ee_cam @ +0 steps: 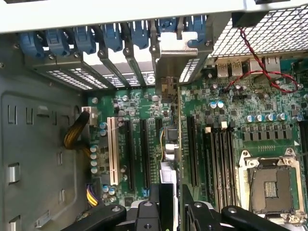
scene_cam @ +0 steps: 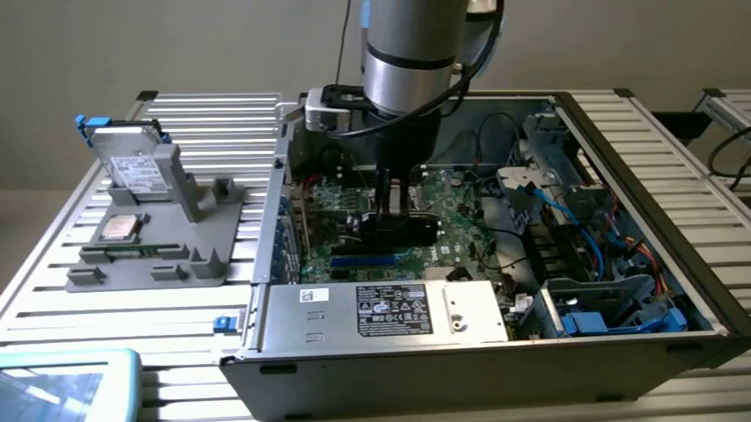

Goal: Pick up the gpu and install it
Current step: 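Insert the gpu into the slot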

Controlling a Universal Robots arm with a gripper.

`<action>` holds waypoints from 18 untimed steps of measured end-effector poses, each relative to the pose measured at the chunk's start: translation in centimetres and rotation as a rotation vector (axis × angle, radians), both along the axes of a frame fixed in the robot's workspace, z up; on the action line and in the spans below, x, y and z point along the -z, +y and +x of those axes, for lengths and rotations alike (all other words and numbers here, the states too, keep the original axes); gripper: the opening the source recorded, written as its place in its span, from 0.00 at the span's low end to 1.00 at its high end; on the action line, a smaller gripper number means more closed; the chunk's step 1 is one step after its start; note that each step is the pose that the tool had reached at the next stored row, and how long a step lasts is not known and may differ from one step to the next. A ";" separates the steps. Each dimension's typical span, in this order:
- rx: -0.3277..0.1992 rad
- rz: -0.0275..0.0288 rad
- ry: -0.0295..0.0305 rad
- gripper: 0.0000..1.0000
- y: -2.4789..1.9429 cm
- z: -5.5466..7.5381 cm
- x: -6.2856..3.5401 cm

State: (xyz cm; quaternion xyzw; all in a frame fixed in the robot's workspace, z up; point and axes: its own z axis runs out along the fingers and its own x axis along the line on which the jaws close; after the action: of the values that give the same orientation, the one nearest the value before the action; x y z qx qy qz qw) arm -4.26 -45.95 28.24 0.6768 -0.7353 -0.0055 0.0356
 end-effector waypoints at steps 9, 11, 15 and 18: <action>0.000 0.0001 0.0013 0.27 -0.02 -0.4 0.47; 0.001 0.0001 0.0014 0.27 -0.02 -0.5 0.82; 0.001 -0.0002 0.0026 0.27 -0.03 -0.7 1.09; 0.002 0.0000 0.0034 0.27 0.00 -0.9 1.19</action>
State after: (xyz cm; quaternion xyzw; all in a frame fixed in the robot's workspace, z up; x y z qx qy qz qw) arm -5.13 -45.94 27.05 0.6760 -0.7359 -0.0067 0.0369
